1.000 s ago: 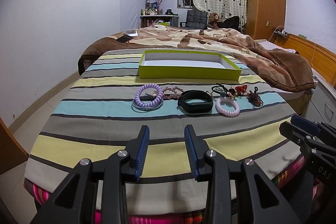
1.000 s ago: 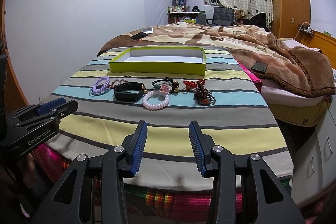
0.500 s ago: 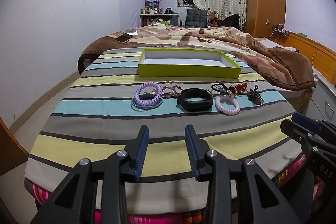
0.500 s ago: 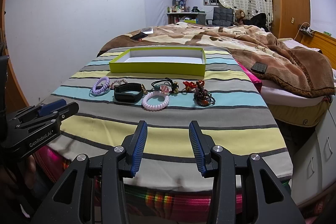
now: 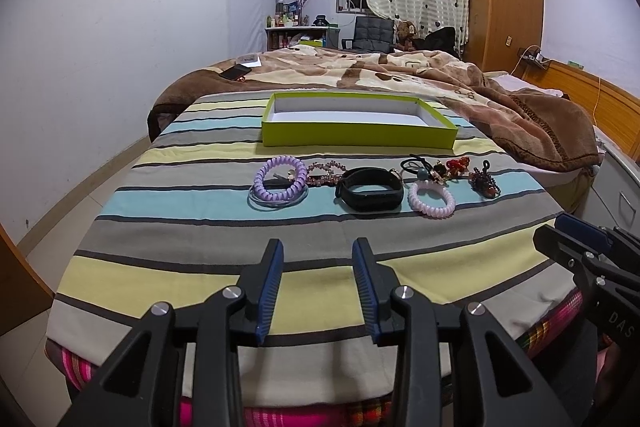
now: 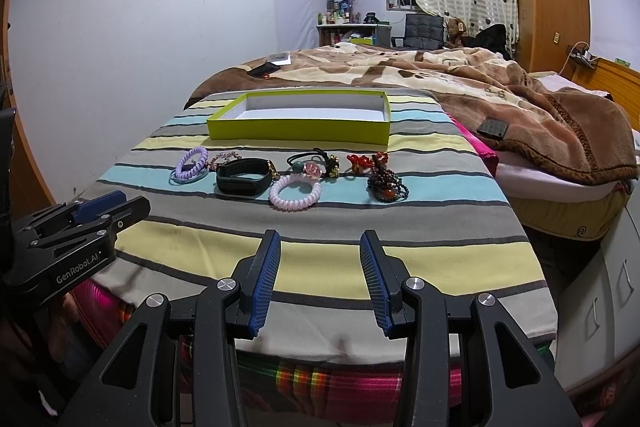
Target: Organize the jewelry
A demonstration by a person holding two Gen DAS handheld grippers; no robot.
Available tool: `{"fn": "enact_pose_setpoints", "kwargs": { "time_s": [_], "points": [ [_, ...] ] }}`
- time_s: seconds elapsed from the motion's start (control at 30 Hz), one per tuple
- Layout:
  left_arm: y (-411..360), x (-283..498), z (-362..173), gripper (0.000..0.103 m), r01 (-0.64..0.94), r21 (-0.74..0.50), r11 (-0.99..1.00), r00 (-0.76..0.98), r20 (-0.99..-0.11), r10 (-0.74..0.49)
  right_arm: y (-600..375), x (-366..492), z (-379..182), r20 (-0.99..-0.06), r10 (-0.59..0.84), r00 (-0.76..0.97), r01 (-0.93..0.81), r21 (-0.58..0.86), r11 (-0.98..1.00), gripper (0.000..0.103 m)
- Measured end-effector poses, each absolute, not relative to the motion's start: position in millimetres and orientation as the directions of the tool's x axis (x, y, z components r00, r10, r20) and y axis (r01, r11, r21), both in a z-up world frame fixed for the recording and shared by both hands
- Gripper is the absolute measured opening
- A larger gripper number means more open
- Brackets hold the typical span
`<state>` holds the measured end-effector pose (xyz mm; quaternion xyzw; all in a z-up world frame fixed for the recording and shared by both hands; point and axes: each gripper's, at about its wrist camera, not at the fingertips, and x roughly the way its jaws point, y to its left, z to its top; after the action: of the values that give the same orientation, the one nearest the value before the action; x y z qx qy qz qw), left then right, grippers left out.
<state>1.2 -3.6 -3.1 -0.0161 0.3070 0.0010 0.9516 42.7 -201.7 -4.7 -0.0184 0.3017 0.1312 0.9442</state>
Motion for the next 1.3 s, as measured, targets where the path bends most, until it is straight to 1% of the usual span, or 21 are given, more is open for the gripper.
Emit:
{"fn": "enact_pose_setpoints", "kwargs": {
  "time_s": [0.93, 1.3],
  "points": [
    [-6, 5, -6, 0.037, -0.001, -0.033, 0.999, 0.802, -0.597, -0.018, -203, 41, -5, -0.577, 0.236, 0.782, -0.258, 0.044, 0.965, 0.042],
    [-5, 27, -4, 0.037, 0.008, -0.037, 0.999, 0.793, -0.609, -0.029, -212, 61, -8, -0.584, 0.215, 0.783, -0.242, 0.033, 0.97, 0.042]
  ]
}}
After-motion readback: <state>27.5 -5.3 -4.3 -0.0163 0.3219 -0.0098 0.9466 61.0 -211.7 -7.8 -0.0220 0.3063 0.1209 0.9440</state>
